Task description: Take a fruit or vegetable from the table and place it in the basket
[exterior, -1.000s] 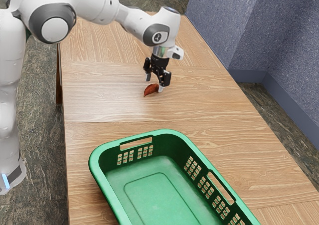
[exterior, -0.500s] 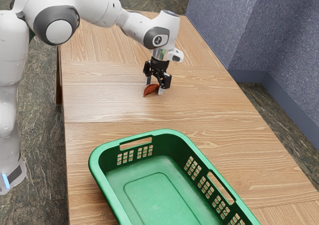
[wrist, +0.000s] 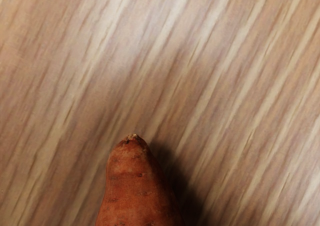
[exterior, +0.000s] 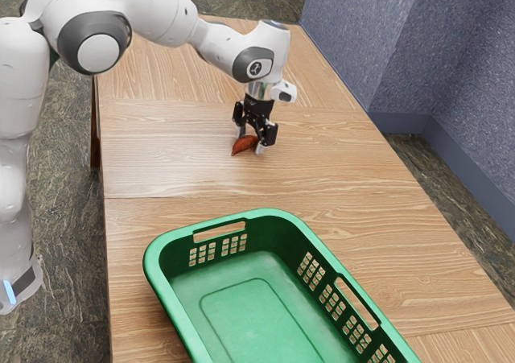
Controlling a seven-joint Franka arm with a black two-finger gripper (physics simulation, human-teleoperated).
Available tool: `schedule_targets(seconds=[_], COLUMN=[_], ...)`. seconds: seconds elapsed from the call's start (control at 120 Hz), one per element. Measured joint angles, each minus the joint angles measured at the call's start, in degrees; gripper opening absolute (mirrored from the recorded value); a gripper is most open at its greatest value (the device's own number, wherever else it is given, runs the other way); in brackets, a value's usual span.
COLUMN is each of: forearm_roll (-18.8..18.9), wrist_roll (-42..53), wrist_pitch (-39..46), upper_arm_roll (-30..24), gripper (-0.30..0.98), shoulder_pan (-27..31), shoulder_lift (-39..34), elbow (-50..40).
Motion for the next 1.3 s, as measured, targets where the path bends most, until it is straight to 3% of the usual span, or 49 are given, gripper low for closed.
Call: schedule_targets(seconds=[0.225, 0.375, 0.65, 0.867, 1.3], forearm_roll=[0.46, 0.58, 0.77, 0.66, 0.61], wrist_roll=[-0.17, -0.21, -0.39, -0.58, -5.87], wrist_pitch=[0.28, 0.36, 0.44, 0.46, 0.45], upper_arm_roll=[0.0, -0.01, -0.01, -0.38, -21.63], gripper=[0.34, 0.17, 0.15, 0.15, 0.16], shoulder_pan=[-0.07, -0.22, -1.29, -10.21, -16.59], shoulder_lift=[-0.05, -0.39, -2.61, -6.39, -9.58], elbow=[-0.01, 0.03, 0.05, 2.32, 4.03])
